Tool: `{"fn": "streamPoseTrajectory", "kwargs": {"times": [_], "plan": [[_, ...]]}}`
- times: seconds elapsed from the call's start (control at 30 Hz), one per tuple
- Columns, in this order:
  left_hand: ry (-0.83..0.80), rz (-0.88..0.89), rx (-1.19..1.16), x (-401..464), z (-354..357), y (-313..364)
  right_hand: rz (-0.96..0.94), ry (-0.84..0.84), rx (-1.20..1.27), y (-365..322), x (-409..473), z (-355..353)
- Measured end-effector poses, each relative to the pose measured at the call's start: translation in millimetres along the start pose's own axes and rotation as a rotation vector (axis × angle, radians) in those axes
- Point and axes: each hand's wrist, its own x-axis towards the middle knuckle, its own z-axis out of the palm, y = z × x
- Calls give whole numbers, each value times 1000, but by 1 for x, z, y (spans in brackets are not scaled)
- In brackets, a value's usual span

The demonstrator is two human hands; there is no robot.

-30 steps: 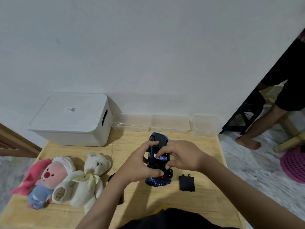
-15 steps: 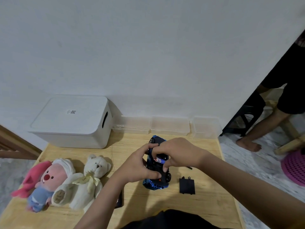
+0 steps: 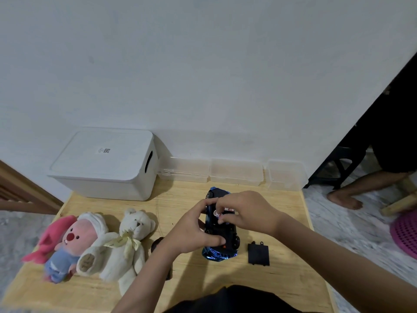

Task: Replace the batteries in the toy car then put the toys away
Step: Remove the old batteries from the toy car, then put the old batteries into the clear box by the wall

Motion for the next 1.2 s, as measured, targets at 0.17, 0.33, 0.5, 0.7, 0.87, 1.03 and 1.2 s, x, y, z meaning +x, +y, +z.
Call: {"fn": "streamPoseTrajectory", "kwargs": {"times": [0.17, 0.33, 0.5, 0.7, 0.87, 1.03, 1.2], "plan": [[26, -25, -48, -4, 12, -11, 211, 211, 396, -2, -16, 17], [21, -88, -72, -9, 28, -30, 582, 555, 1121, -10, -44, 30], [21, -146, -77, -8, 40, -53, 862, 479, 1849, -7, -78, 57], [-15, -183, -47, -2, 44, -61, 858, 469, 2104, -9, -95, 65], [-58, -244, -17, 6, 45, -62, 953, 490, 1890, -4, -88, 51], [-45, -258, 185, 13, 48, -60, 1100, 578, 1770, 21, -78, 38], [86, -231, 396, 30, 59, -39, 1065, 692, 1256, 62, -73, 28]]}}
